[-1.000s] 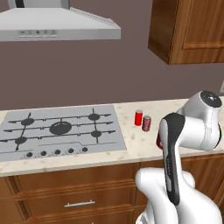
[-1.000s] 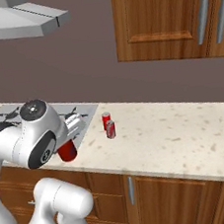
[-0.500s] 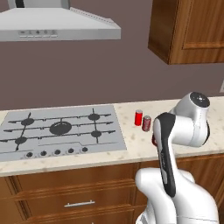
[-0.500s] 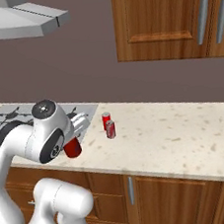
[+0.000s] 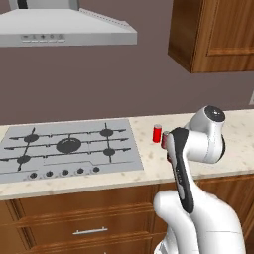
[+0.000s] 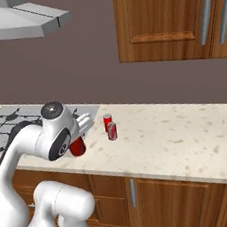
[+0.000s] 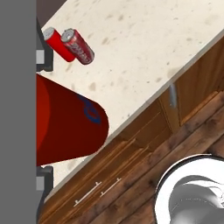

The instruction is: Four empty soda cans are scattered around the kitchen. Gather all the cans and cluster them next to the stove for recycling.

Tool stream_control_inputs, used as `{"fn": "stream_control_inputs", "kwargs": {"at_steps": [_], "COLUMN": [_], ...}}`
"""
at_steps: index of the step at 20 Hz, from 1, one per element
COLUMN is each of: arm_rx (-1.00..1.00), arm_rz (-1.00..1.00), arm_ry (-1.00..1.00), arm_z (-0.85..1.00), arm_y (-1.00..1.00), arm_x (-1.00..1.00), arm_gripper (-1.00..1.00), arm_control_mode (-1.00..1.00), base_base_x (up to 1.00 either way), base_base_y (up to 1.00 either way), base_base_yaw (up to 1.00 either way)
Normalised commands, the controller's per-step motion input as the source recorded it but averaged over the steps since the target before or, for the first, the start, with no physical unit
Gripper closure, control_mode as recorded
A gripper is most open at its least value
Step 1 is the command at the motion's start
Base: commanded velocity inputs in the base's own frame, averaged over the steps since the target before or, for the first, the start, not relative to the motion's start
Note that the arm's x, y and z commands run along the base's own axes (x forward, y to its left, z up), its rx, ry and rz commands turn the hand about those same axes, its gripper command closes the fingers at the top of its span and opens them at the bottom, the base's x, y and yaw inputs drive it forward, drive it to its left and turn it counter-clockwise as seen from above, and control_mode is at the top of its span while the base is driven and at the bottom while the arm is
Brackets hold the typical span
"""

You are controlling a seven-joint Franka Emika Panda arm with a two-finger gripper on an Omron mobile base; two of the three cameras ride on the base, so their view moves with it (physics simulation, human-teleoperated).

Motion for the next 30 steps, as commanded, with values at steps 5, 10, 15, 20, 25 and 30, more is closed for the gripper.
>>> {"fn": "stream_control_inputs", "kwargs": {"at_steps": [5, 10, 15, 20, 25, 30], "arm_rx": [0.0, 0.0, 0.02, 0.03, 0.01, 0.0], "arm_rz": [0.0, 0.0, 0.0, 0.0, 0.0, 0.0], "arm_ry": [0.0, 0.03, 0.07, 0.07, 0.02, 0.0], "arm_z": [-0.18, -0.17, -0.11, -0.1, -0.11, -0.24], "arm_y": [0.04, 0.02, 0.0, 0.0, 0.02, 0.07], "arm_x": [0.39, 0.44, 0.47, 0.41, 0.34, 0.23], "arm_gripper": [1.0, 1.0, 1.0, 1.0, 1.0, 1.0], "arm_control_mode": [-1.0, -1.0, -1.0, -1.0, -1.0, -1.0], "base_base_x": [0.0, 0.0, 0.0, 0.0, 0.0, 0.0], "base_base_y": [0.0, 0.0, 0.0, 0.0, 0.0, 0.0], "base_base_yaw": [0.0, 0.0, 0.0, 0.0, 0.0, 0.0]}}
